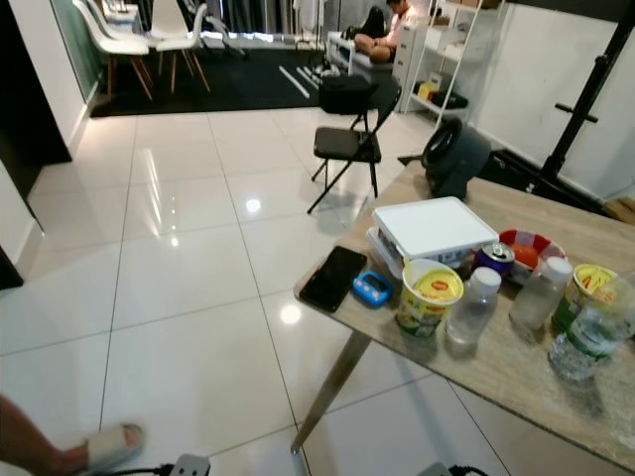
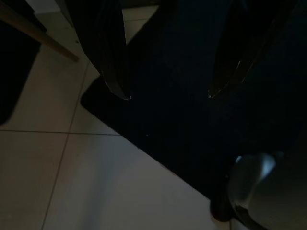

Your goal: Restocking fridge

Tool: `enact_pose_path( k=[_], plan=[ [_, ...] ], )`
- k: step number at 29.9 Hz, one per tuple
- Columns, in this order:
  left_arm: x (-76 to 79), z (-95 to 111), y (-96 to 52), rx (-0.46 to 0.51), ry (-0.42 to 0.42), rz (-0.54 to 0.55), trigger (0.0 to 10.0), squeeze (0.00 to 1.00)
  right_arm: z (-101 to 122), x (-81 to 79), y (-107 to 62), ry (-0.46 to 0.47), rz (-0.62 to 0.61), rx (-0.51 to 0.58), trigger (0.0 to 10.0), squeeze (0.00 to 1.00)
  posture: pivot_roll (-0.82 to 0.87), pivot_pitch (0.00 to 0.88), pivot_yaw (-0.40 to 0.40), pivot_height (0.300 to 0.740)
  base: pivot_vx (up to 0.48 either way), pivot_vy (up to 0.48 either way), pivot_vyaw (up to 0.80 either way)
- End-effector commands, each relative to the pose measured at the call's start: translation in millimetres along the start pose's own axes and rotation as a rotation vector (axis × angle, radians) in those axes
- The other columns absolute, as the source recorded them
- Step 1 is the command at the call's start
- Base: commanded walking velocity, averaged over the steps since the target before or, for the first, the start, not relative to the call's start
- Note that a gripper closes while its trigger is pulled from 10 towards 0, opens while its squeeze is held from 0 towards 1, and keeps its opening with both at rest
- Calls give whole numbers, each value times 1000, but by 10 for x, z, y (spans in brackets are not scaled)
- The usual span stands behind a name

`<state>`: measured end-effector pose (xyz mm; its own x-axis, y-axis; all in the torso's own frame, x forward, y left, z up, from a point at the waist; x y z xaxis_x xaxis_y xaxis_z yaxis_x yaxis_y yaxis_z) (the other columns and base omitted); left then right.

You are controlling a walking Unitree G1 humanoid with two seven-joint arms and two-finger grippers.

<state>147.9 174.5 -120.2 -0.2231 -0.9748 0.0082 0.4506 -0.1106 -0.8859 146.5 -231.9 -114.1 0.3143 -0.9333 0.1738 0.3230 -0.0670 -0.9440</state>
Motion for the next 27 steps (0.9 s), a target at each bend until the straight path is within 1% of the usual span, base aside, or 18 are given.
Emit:
enact_pose_path(
  k=[1,2,5,6,8,10,11,12,13,15,16,17,21,23,24,25,26,27],
  plan=[
    [57,-46,4,-22,2,-9,10000,0,38,13,-1,27,-3,18,10000,0,-88,22,-53,740,0,0,0],
    [136,-30,20,-25,36,-23,10000,0,20,24,-3,32,-9,15,10000,0,-80,12,-41,740,0,0,0],
    [226,29,40,-6,83,-34,10000,0,-30,52,-9,61,-21,9,10000,0,-64,6,-41,740,0,0,0],
    [226,29,40,-6,83,-34,10000,0,-30,52,-9,61,-21,9,10000,0,-64,6,-41,740,0,0,0],
    [225,87,49,4,142,-36,10000,0,44,58,-7,128,-32,46,10000,0,-66,8,-37,740,0,0,0],
    [216,114,51,10,155,-36,10000,0,90,60,-6,151,-34,65,10000,0,-66,8,-37,740,0,0,0],
    [200,119,50,9,175,-37,10000,0,146,73,-7,171,-44,87,10000,0,-65,11,-44,740,0,0,0],
    [151,99,41,2,174,-27,10000,0,214,55,-6,184,-37,111,10000,0,-50,11,-73,740,0,0,0],
    [118,81,35,-4,174,-20,10000,0,254,41,-5,192,-31,124,10000,0,-50,11,-73,740,0,0,0],
    [47,68,23,-7,146,-3,10000,0,291,-1,0,124,-16,124,10000,0,-55,9,-83,740,0,0,0],
    [11,11,9,-21,119,11,10000,0,300,-30,4,69,-8,116,10000,0,-75,14,-71,740,0,0,0],
    [15,-13,6,-27,108,12,10000,0,310,-38,4,54,-1,118,10000,0,-73,6,-71,740,0,0,0],
    [39,-42,6,-36,97,8,10000,0,326,-46,4,29,5,121,10000,0,-62,0,-68,740,0,0,0],
    [110,-13,21,-21,65,4,10000,0,314,-46,4,11,6,117,10000,0,-56,0,-59,740,0,0,0],
    [110,-13,21,-21,65,4,10000,0,314,-46,4,11,6,117,10000,0,-56,0,-59,740,0,0,0],
    [182,43,39,-1,56,-9,10000,0,290,-58,7,14,6,112,10000,0,-61,0,-56,740,0,0,0],
    [182,43,39,-1,56,-9,10000,0,290,-58,7,14,6,112,10000,0,-61,0,-56,740,0,0,0],
    [222,55,45,2,76,-22,10000,0,280,-82,10,22,8,112,10000,0,-66,0,-54,740,0,0,0]
  ],
)
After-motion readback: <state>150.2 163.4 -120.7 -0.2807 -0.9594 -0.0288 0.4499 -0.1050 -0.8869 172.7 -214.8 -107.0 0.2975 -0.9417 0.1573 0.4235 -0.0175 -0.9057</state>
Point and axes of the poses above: a point about 5 cm out from each wrist's last joint towards the gripper, its own y axis pointing out of the wrist towards the gripper, its own z axis along the axis of the wrist's last joint, x = y × z, the point moved 2 cm from there along y, pointing out of the wrist towards the gripper, and after that the axes turned 5 degrees about y, right-handed, at the moved point
